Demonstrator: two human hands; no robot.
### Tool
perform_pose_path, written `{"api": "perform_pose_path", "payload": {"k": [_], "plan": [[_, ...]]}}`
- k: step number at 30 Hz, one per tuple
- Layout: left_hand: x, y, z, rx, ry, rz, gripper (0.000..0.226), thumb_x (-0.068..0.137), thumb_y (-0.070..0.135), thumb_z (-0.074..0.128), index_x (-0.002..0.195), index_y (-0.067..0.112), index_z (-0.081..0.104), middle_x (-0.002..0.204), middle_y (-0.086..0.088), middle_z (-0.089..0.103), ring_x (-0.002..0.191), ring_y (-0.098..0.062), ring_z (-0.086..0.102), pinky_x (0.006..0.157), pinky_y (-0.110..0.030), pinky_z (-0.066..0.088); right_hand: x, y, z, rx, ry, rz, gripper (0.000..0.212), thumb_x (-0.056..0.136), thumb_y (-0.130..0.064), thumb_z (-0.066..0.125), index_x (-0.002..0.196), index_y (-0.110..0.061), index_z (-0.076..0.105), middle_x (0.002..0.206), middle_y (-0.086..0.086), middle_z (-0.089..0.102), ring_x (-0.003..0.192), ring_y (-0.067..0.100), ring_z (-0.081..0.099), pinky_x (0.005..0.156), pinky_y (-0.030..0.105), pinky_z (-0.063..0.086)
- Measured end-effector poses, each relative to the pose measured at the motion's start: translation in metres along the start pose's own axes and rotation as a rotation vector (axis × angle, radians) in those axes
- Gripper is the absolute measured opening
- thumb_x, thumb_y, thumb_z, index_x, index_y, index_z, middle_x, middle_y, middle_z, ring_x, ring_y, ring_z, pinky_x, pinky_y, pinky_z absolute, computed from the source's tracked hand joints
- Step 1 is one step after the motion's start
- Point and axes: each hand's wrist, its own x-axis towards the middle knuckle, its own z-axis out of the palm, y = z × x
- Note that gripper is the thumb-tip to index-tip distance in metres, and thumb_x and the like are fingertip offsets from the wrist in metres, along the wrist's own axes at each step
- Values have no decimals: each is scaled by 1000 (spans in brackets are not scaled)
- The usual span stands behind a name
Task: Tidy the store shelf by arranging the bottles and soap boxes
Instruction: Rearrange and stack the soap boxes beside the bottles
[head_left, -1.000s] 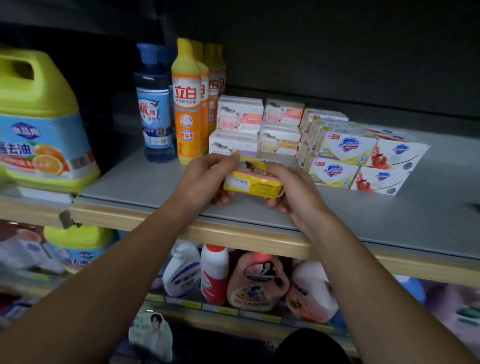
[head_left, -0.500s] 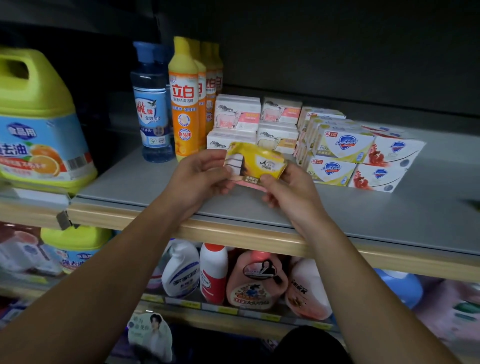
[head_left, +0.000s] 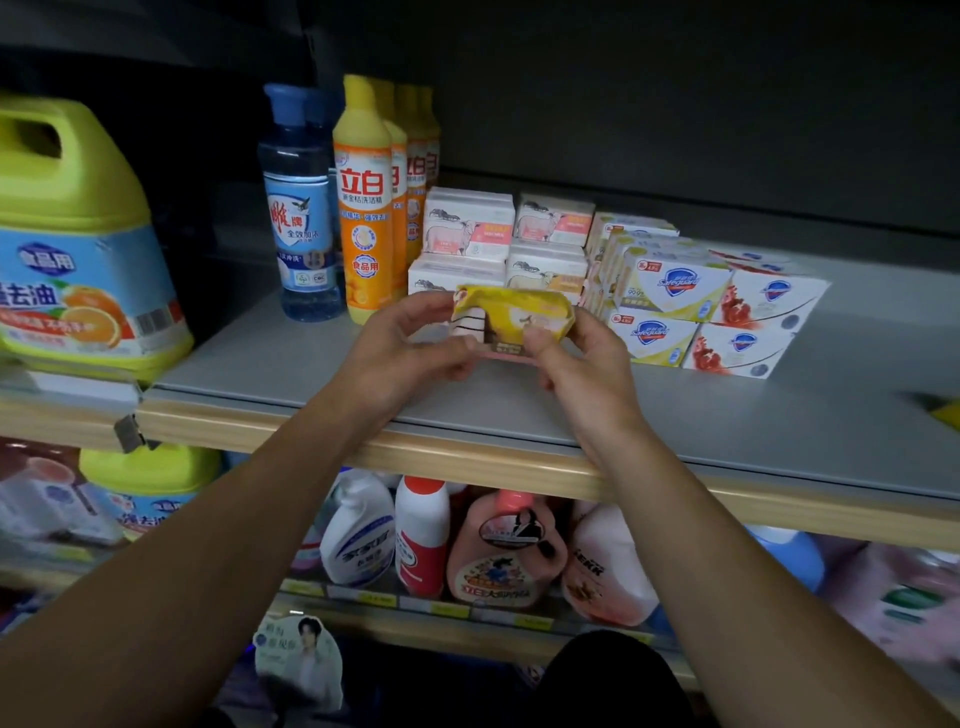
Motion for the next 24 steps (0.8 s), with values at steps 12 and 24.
{"api": "perform_pose_path", "payload": {"k": [12, 24], "plan": [[3, 7, 118, -87, -23, -189, 18, 89, 20, 68, 79, 6, 70, 69, -11, 68, 50, -19, 64, 49, -27, 56, -36, -31, -110, -510, -20, -82, 102, 74, -23, 83, 153, -20, 19, 151, -3, 24, 136, 4, 27, 110, 8, 23], [22, -14, 242, 652, -355, 146, 36, 88, 46, 63, 113, 21, 70, 116, 0, 70, 104, -16, 66, 96, -33, 50, -46, -27, -310, -1019, 323, 17, 85, 65, -40, 85, 139, -20, 49, 126, 9, 53, 115, 26, 55, 98, 26, 39]]}}
